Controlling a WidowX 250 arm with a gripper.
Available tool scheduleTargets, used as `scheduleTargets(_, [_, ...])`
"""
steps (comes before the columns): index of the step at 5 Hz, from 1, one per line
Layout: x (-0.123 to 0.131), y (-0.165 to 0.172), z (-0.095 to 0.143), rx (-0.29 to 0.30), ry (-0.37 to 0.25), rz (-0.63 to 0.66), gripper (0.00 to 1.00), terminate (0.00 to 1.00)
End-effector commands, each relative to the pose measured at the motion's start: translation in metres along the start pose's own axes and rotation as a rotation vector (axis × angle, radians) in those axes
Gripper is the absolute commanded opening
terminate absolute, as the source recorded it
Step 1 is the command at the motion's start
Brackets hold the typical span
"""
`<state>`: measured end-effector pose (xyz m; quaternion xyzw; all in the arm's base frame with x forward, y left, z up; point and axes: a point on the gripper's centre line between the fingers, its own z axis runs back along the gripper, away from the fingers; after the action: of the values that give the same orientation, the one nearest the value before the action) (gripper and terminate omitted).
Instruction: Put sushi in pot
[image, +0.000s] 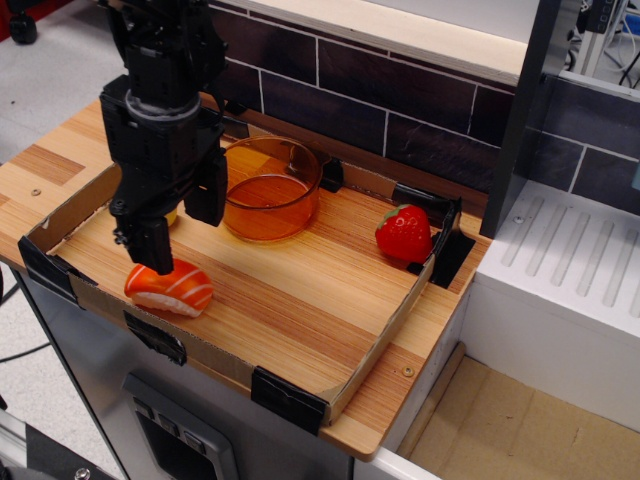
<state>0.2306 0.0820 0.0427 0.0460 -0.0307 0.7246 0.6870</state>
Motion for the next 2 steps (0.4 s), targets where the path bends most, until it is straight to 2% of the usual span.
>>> scheduleTargets(1, [-0.0051,-0.0060,-0.0020,0.001,0.000,0.004,1.00,0.00])
scheduleTargets(2, [-0.0047,-0.0039,-0.0022,0.023,0.013,-0.002,1.00,0.00])
